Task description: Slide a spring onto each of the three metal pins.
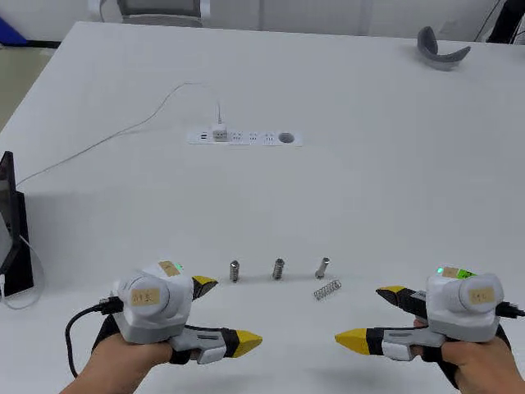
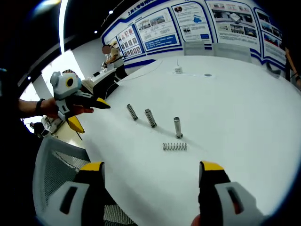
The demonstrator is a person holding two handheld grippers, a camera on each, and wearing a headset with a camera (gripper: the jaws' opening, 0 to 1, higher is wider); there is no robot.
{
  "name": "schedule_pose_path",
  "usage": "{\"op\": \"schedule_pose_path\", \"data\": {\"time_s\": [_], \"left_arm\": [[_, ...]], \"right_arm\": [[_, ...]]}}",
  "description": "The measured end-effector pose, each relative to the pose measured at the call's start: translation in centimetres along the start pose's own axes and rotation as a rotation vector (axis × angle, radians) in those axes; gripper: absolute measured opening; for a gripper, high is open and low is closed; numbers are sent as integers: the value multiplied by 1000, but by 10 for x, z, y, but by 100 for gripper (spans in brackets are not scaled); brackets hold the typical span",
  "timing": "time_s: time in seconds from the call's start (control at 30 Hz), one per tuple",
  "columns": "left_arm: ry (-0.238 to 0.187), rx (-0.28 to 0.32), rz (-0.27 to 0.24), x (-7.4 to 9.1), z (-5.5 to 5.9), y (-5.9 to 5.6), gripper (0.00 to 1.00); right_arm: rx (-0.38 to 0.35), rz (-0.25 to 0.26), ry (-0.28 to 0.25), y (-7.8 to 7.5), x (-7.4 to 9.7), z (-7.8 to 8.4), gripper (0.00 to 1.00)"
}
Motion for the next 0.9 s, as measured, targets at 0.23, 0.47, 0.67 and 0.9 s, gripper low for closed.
{"op": "schedule_pose_path", "data": {"time_s": [0.23, 0.47, 0.67, 0.9], "left_arm": [[40, -49, 50, -26, -12, -7, 73], [81, -87, 88, -47, -23, -9, 69], [102, -118, 112, -71, -34, -11, 65], [116, -122, 112, -99, -40, -9, 57]], "right_arm": [[-2, -9, -1, 0, 4, 1, 85], [-1, -12, -4, 0, 4, 0, 86], [-15, -9, -14, -2, 7, -2, 86], [-27, 5, -25, -9, 12, -4, 86]]}}
Point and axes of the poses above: the centre of the closed fingertips' face, and the gripper's own axes: x roughly backward along the fingers, y roughly to its left, z roughly out of its underside, the point moved 7 cm from there along x, roughly backward along the fingers, and after that the axes turned 11 degrees about z, right-handed, at the moved point
